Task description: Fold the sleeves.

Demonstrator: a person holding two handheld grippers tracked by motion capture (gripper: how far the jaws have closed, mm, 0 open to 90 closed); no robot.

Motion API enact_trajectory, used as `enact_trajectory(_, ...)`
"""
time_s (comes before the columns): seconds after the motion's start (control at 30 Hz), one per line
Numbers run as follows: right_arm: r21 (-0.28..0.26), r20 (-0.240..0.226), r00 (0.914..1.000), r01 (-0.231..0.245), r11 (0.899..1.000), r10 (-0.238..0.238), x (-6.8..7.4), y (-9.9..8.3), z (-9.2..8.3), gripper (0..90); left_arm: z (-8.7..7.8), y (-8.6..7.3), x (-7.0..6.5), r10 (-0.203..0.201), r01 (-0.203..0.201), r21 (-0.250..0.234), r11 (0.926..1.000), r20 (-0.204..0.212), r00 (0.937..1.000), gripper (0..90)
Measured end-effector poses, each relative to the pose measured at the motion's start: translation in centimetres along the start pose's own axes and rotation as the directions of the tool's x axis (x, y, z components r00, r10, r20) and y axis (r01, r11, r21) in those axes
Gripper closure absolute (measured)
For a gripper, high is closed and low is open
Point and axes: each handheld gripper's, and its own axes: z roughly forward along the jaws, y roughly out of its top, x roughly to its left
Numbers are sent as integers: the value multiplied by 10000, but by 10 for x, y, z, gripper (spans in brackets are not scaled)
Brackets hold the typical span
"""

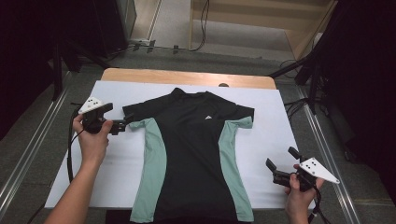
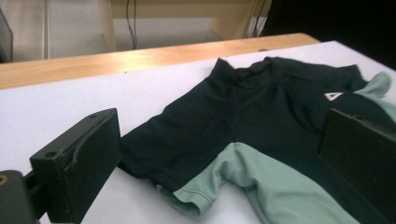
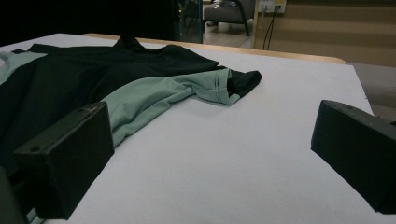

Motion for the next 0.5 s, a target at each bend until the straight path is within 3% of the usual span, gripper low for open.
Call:
enact_trajectory(0.27, 26, -16, 10000, -39, 10000, 39, 0, 0, 0, 0, 22, 2, 15, -330, 365, 607, 9975, -587, 9977, 127)
enact_trajectory(0.47, 18, -7, 10000, -35, 10000, 35, -1, 0, 0, 0, 38, 1, 30, -664, 762, 1223, 9896, -827, 9944, 174)
enact_trajectory(0.5, 14, 11, 10000, -23, 10000, 23, -1, 0, 0, 0, 43, 0, 35, -785, 924, 1478, 9847, -975, 9921, 181)
